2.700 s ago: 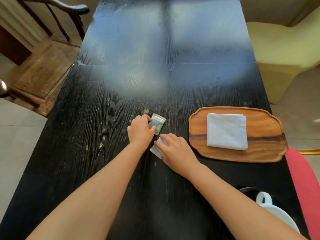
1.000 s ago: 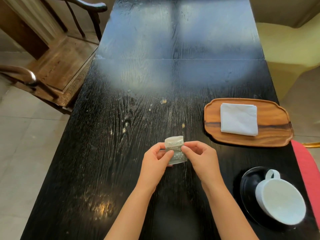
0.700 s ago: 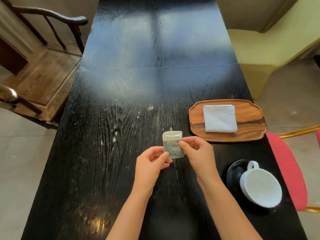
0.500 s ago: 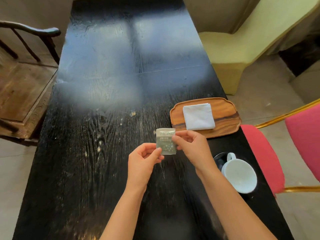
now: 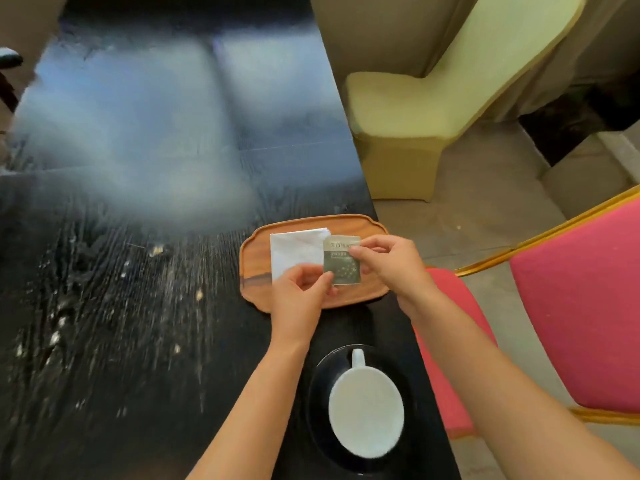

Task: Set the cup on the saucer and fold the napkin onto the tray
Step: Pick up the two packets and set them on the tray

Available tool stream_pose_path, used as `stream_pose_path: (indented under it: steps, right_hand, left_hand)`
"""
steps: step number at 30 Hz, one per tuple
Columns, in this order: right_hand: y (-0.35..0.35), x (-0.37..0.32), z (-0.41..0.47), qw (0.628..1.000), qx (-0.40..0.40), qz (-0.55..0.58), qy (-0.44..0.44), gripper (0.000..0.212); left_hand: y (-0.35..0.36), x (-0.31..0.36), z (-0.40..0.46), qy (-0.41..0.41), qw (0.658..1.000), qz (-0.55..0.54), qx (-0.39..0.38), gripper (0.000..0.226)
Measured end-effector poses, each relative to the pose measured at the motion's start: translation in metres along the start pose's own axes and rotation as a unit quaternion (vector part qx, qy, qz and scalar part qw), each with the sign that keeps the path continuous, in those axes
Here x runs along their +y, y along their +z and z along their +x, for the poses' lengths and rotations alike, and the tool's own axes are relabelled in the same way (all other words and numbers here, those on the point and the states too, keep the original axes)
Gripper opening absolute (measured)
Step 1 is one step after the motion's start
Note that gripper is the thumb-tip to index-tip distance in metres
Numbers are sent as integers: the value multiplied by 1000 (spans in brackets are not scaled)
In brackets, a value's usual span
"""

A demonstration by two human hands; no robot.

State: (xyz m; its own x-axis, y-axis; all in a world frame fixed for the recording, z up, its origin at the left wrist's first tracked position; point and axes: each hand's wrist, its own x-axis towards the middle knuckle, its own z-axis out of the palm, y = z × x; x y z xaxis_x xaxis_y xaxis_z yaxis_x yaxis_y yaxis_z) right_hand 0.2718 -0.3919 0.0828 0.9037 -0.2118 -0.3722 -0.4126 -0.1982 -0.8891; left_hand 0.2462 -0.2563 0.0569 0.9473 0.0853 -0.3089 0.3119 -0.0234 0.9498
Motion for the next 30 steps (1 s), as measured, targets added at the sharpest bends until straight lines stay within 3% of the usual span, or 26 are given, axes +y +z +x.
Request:
stream_pose_path:
  steps: [3,6,9,11,13,15,17,20,23,26,30]
  right_hand:
    - [-25,13,35,999,-12,8,37,3]
    - [-33,27,57,997,-18,18,68,5]
    - [-32,39,74,997,-21,-7,80,7]
    - [-28,46,85,996,-26,-44,74,8]
    - [-23,53,94,992,-25,-107,58,7]
    - [-20,58,99,986,-11,-162,43,18]
    - [-18,62,101,979,12,-200,31,22]
    - [-17,63,99,970,37,-240,23,21]
    - [-15,61,96,955,60,-291,13,5]
    - [-12,61,93,930,85,-358,-24,11]
    - [-11,62,94,926,87,-367,-29,15]
  left_hand:
    - [38,-13,20,-12,999,33,19,9]
    - [57,-23,27,-4,995,93,27,28]
    - [66,-29,23,69,975,210,12,38]
    - [70,-34,19,144,940,310,-11,38]
    - [76,-40,17,202,882,424,-34,36]
    - [81,-46,16,229,824,516,-43,36]
    - [84,-48,18,218,801,554,-65,41]
    - [86,-48,20,196,789,573,-101,52]
    - [86,-48,19,189,785,579,-112,56]
    - [83,-49,20,188,784,581,-109,56]
    - [83,-49,20,186,785,581,-112,54]
